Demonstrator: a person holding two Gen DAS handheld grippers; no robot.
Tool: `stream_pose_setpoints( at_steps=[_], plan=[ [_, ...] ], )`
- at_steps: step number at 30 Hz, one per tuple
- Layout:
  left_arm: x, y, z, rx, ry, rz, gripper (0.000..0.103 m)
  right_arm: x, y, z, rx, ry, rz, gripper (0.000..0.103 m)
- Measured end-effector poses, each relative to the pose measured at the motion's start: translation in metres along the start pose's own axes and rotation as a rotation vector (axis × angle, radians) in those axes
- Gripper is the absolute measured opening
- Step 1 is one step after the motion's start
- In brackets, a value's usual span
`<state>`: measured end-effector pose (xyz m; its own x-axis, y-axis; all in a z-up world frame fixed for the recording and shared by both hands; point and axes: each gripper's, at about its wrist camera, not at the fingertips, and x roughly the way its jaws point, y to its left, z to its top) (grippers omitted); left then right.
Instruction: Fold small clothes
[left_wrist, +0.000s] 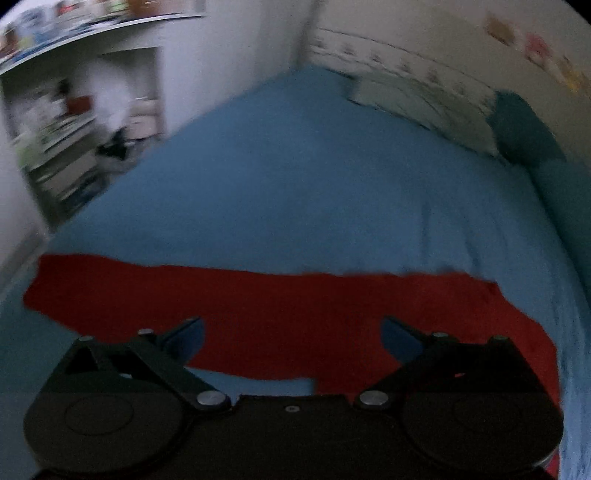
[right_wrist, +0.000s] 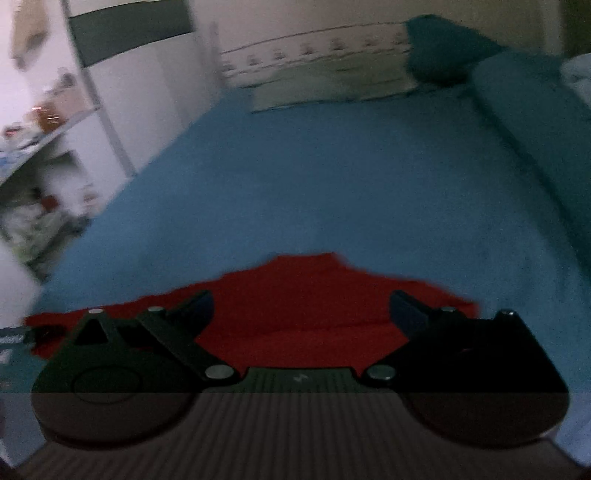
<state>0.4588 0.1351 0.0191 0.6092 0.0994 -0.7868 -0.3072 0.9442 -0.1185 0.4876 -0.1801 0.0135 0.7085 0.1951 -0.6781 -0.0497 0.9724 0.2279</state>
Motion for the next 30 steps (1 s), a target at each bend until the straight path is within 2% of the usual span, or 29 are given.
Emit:
stream_pose_setpoints(
  at_steps=[5,12,14,15,18,20,22,27,28,29,30],
  plan=[
    [-0.001,0.084,0.005,-0.107,0.002,0.102,0.103,0.017,0.065,-0.022,0.027,0.061,0.064,0.103],
    [0.025,0.187,0.006,-0.219,-0.028,0.24,0.1,0.062,0.135,-0.047,-0.032,0.086,0.075,0.103],
    [0.039,0.209,0.001,-0.262,-0.046,0.27,0.089,0.071,0.147,-0.056,-0.056,0.09,0.067,0.103],
    [0.046,0.221,-0.003,-0.284,-0.066,0.28,0.087,0.078,0.153,-0.063,-0.074,0.095,0.049,0.103],
    [0.07,0.244,-0.014,-0.354,-0.092,0.266,0.075,0.1,0.166,-0.074,-0.1,0.113,0.023,0.103],
    [0.086,0.25,-0.018,-0.382,-0.091,0.245,0.057,0.108,0.171,-0.08,-0.101,0.118,0.03,0.103],
    [0.1,0.254,-0.021,-0.4,-0.091,0.234,0.056,0.113,0.176,-0.085,-0.113,0.119,0.035,0.103],
    [0.114,0.247,-0.019,-0.394,-0.137,0.297,0.056,0.12,0.178,-0.085,-0.132,0.112,0.02,0.103],
    [0.115,0.245,-0.017,-0.39,-0.139,0.32,0.049,0.12,0.177,-0.086,-0.132,0.109,0.02,0.103],
    [0.118,0.246,-0.016,-0.385,-0.14,0.345,0.033,0.12,0.176,-0.086,-0.131,0.104,0.02,0.103],
    [0.119,0.244,-0.014,-0.382,-0.141,0.369,0.023,0.121,0.174,-0.087,-0.13,0.105,0.014,0.103]
  ],
)
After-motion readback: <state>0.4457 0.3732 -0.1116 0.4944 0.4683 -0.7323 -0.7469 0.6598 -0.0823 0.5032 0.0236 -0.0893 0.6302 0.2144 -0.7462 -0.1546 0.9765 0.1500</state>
